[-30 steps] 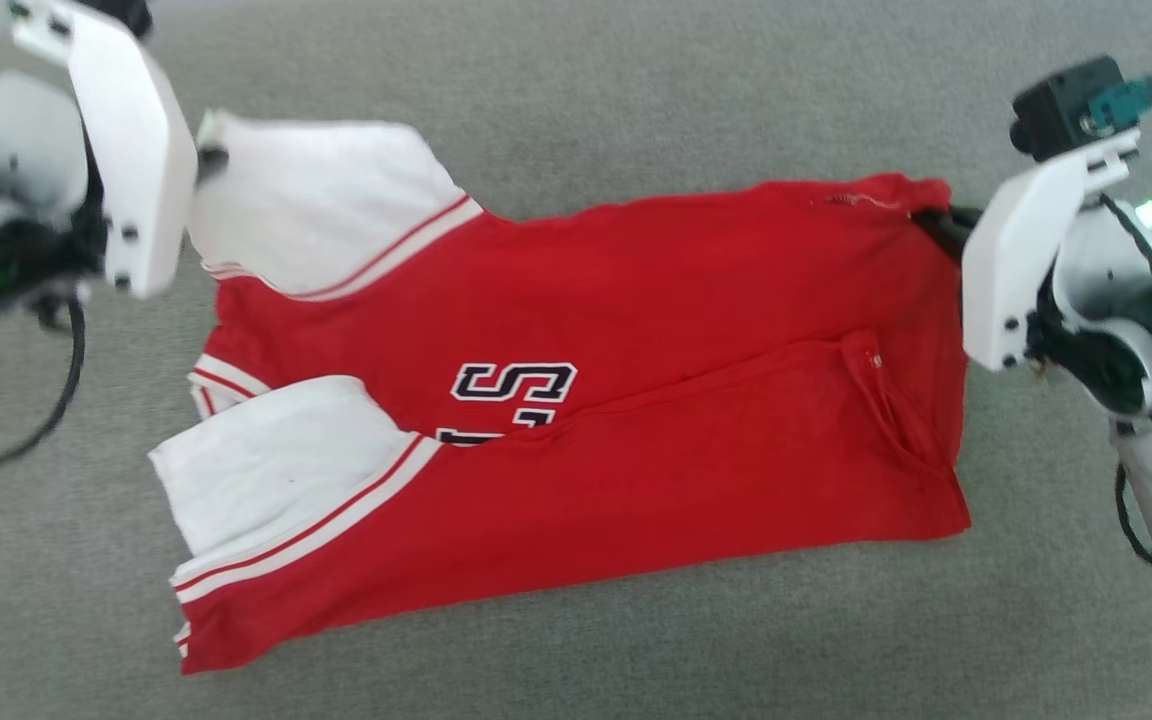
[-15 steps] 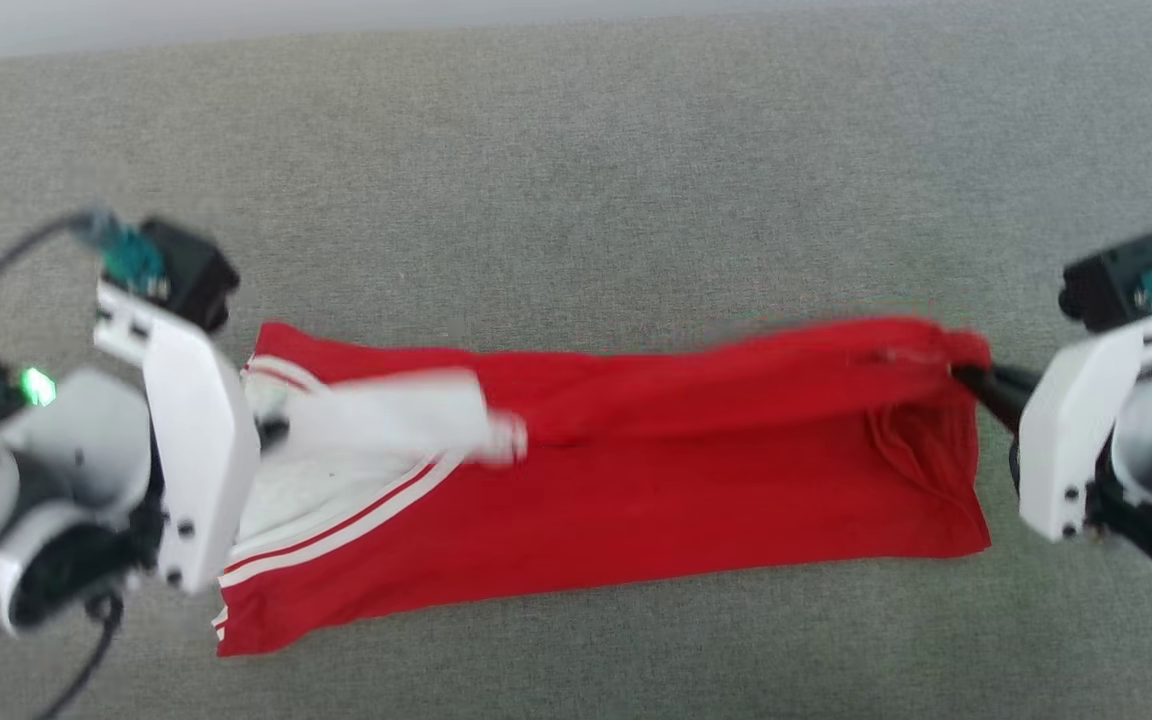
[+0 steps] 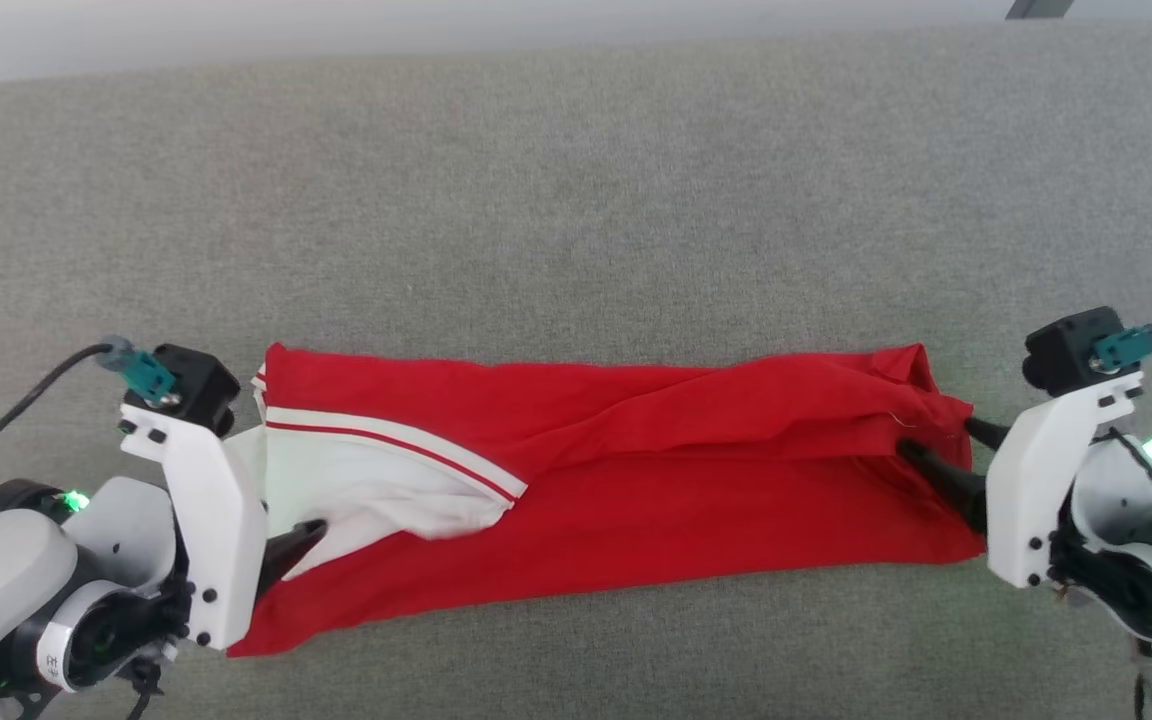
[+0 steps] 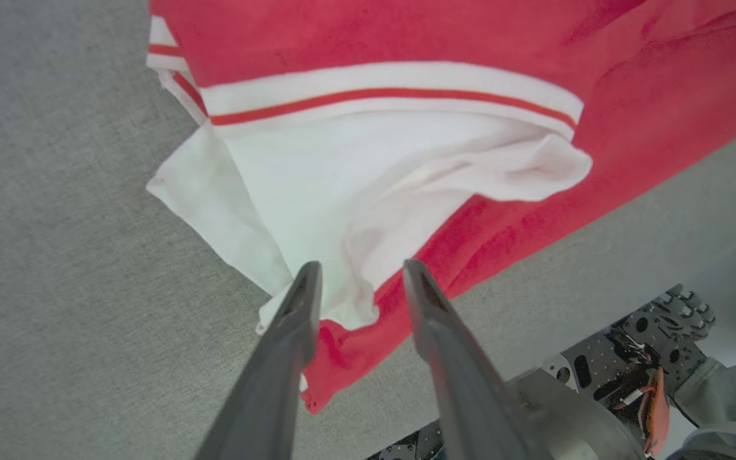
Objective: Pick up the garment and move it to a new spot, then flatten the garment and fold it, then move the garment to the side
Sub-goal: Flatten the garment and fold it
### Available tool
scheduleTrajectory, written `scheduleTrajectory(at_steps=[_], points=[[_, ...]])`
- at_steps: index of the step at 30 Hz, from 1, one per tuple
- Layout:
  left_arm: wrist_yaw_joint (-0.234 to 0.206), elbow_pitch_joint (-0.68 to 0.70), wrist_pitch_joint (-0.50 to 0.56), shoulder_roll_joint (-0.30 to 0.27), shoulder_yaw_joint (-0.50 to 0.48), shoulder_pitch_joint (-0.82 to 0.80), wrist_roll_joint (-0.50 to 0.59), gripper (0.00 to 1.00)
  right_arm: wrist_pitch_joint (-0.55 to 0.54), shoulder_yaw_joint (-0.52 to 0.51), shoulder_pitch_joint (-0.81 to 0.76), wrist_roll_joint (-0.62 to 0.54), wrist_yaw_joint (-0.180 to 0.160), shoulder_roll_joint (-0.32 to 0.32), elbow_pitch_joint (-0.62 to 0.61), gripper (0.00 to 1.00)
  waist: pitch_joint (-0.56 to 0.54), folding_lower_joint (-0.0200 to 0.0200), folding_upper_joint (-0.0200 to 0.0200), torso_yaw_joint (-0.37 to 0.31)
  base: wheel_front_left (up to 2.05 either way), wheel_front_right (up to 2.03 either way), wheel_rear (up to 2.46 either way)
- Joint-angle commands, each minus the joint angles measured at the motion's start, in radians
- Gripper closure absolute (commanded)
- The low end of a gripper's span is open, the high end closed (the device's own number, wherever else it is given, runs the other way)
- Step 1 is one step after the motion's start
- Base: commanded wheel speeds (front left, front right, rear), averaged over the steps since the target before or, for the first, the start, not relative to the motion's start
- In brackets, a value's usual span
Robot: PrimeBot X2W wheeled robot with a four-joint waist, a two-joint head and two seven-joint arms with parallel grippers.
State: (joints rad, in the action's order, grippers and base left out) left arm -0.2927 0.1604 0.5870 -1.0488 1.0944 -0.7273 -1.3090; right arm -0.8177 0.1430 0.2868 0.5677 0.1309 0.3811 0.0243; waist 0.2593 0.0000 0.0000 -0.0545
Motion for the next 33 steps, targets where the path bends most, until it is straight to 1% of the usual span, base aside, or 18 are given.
scheduleTrajectory(at_steps=[1, 5, 8, 10, 11, 13, 16, 18, 22, 24, 27, 30, 33], points=[[0.011, -0.007, -0.041, 0.001, -0.016, 0.016, 0.003, 0.0, 0.016, -0.013, -0.014, -0.006, -0.001, 0.006, -0.02, 0.0, -0.015, 0.0, 0.0, 0.003, 0.0, 0.0, 0.0], [0.025, -0.001, -0.156, -0.006, -0.043, 0.049, 0.018, 0.0, 0.04, -0.05, -0.039, -0.015, -0.001, 0.006, -0.073, 0.0, -0.04, 0.0, 0.0, 0.009, 0.0, 0.0, 0.0], [0.037, 0.012, -0.269, -0.01, -0.068, 0.078, 0.04, 0.0, 0.063, -0.1, -0.062, -0.032, -0.001, -0.006, -0.108, 0.0, -0.056, 0.0, 0.0, 0.014, 0.0, 0.0, 0.0], [0.04, 0.014, -0.351, -0.015, -0.084, 0.104, 0.055, 0.0, 0.071, -0.14, -0.076, -0.041, -0.001, -0.024, -0.121, 0.0, -0.064, 0.0, 0.0, 0.018, 0.0, 0.0, 0.0], [0.04, 0.014, -0.351, -0.015, -0.084, 0.104, 0.055, 0.0, 0.071, -0.14, -0.076, -0.041, -0.001, -0.024, -0.121, 0.0, -0.064, 0.0, 0.0, 0.018, 0.0, 0.0, 0.0], [0.042, 0.015, -0.433, -0.018, -0.097, 0.128, 0.072, 0.0, 0.065, -0.174, -0.089, -0.057, -0.001, -0.032, -0.126, 0.0, -0.07, 0.0, 0.0, 0.024, 0.0, 0.0, 0.0], [0.041, 0.013, -0.556, -0.016, -0.123, 0.166, 0.09, 0.0, 0.051, -0.209, -0.105, -0.061, -0.001, -0.043, -0.118, 0.0, -0.075, 0.0, 0.0, 0.037, 0.0, 0.0, 0.0], [0.031, 0.004, -0.64, -0.014, -0.14, 0.195, 0.101, 0.0, 0.041, -0.232, -0.111, -0.055, -0.001, -0.046, -0.1, 0.0, -0.076, 0.0, 0.0, 0.047, 0.0, 0.0, 0.0], [0.01, -0.02, -0.792, -0.009, -0.174, 0.248, 0.12, 0.0, 0.03, -0.241, -0.111, -0.042, -0.001, -0.043, -0.051, 0.0, -0.077, 0.0, 0.0, 0.071, 0.0, 0.0, 0.0], [-0.012, -0.031, -0.832, 0.0, -0.2, 0.275, 0.14, 0.0, 0.027, -0.242, -0.104, -0.031, -0.001, -0.044, -0.018, 0.0, -0.077, 0.0, 0.0, 0.083, 0.0, 0.0, 0.0], [-0.035, -0.038, -0.851, 0.034, -0.254, 0.324, 0.172, 0.0, 0.036, -0.243, -0.089, -0.028, -0.001, -0.033, 0.045, 0.0, -0.075, 0.0, 0.0, 0.108, 0.0, 0.0, 0.0], [-0.038, -0.042, -0.853, 0.088, -0.347, 0.385, 0.224, 0.0, 0.037, -0.237, -0.079, -0.022, -0.001, -0.025, 0.121, 0.0, -0.073, 0.0, 0.0, 0.137, 0.0, 0.0, 0.0], [-0.017, -0.061, -0.853, 0.149, -0.444, 0.466, 0.284, 0.0, 0.043, -0.221, -0.063, -0.006, -0.001, -0.023, 0.2, 0.0, -0.073, 0.0, 0.0, 0.164, 0.0, 0.0, 0.0]])
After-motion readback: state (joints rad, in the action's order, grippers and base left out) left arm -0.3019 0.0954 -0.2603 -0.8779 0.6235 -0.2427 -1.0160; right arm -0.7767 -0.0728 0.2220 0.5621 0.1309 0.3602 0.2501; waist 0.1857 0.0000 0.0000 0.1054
